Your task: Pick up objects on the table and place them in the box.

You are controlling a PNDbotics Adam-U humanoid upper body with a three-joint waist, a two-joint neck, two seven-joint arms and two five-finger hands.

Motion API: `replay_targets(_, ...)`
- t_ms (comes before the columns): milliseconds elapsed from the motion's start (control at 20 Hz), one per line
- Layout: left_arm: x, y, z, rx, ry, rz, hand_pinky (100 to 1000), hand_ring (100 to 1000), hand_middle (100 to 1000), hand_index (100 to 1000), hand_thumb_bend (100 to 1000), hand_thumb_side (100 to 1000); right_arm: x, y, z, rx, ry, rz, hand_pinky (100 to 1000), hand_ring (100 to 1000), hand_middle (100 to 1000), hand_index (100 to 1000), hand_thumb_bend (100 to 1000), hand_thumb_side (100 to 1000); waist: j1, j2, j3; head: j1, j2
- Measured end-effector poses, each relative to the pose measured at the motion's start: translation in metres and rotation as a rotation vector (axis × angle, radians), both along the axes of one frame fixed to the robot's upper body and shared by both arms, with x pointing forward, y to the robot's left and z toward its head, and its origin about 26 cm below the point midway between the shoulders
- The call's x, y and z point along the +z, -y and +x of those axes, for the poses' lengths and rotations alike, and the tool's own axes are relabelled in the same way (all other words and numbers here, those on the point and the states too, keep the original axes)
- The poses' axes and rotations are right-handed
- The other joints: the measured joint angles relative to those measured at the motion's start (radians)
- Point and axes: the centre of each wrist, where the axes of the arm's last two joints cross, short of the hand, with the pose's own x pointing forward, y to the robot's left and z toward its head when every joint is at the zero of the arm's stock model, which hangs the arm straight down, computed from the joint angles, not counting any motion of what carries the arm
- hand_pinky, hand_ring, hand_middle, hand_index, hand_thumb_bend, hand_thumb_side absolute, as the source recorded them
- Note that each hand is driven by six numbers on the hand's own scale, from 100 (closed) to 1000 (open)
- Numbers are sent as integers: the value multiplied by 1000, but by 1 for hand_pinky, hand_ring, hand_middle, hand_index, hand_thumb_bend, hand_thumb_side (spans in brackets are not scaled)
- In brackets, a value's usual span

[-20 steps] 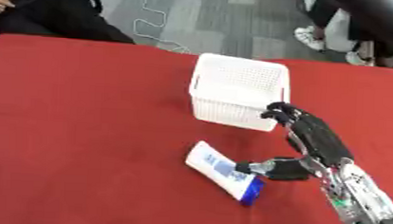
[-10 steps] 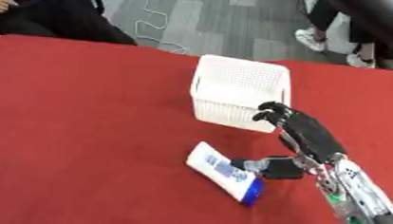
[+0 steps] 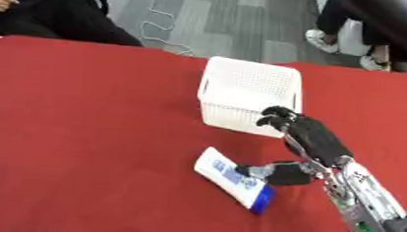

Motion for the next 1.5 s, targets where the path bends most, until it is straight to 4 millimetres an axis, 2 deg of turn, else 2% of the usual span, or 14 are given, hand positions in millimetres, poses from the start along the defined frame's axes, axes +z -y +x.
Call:
replay_targets(650, 0, 0, 0, -3, 0, 0, 641, 429, 667, 797, 560, 1000, -1, -7, 3, 9, -46, 33, 394, 652, 827, 844, 748, 717, 0, 0, 1, 0, 0)
replay_targets(1500, 0, 1, 0, -10, -1, 6, 641, 428, 668, 797, 559, 1000, -21, -12, 10, 24, -122, 48, 394, 638, 818, 862, 730, 694, 0, -1, 3, 0, 0)
